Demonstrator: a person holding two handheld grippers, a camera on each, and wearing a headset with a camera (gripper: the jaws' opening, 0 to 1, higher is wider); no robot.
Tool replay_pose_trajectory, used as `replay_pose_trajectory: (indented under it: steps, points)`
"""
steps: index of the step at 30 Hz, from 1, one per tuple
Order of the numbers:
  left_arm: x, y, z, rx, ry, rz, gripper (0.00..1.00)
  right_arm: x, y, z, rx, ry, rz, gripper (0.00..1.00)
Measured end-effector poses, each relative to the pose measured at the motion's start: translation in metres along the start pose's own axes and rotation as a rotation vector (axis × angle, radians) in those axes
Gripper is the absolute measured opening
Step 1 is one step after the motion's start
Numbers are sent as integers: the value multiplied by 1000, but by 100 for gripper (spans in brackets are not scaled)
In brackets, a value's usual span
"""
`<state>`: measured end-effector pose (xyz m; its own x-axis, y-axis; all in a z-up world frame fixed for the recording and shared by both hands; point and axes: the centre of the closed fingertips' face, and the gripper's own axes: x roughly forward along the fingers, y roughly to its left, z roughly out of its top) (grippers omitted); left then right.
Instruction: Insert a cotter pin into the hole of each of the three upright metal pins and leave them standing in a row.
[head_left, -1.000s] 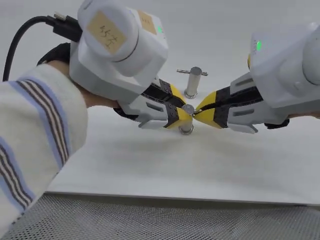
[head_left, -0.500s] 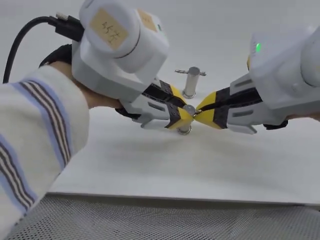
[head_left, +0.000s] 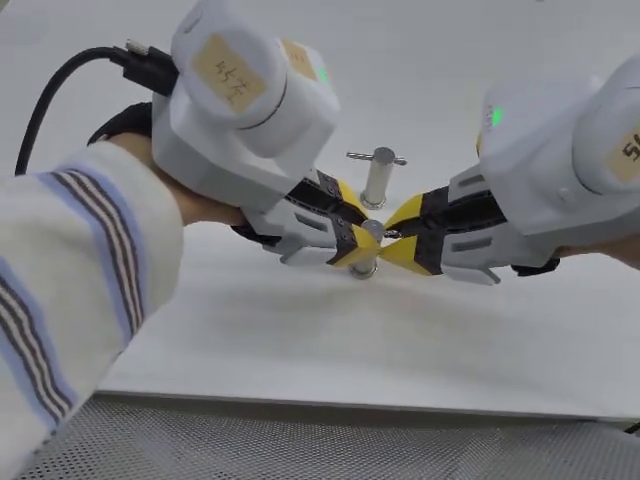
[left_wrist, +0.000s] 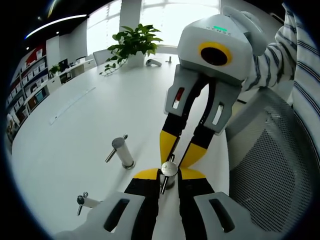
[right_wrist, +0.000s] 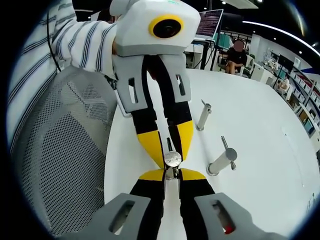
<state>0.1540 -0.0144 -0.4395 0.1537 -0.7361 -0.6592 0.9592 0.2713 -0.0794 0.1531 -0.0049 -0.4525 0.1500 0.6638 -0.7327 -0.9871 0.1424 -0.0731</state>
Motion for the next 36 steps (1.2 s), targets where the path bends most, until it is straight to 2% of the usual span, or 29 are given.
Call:
replay_pose_trajectory:
  steps: [4,12,15,19,21,23,25,27,30,33,36]
  points:
    - [0,1,0,1,0,2,10,0,0,0,-11,14,-5,6]
    - [-3,2,-3,42,-2,1,10,-5,2,-4,7,26,-23,16]
    - [-7,3,-4,49,-13,5,10,-6,0,-8,63,18,-47,17]
    - [-17,5,-5,37,-21,27,13,-6,0,-8,144,-31,-61,19]
    - [-22,8,-4,42,-43,50,21,-5,3,-8,178,-55,-55,19]
    - [-26,7,-4,39,-55,58,35,-2,6,-10,174,-57,-55,19]
    - [-31,9,-3,39,-87,79,44,1,8,-11,171,-57,-58,19]
    - [-35,11,-6,3,-107,94,52,5,10,-11,183,-64,-54,19]
    - [-39,8,-10,-67,-129,79,61,9,11,-10,205,-81,-53,19]
    - [-43,5,-19,-102,-130,82,66,14,11,-10,225,-97,-55,20]
    - [-43,3,-28,-113,-116,88,79,19,10,-9,251,-117,-58,20]
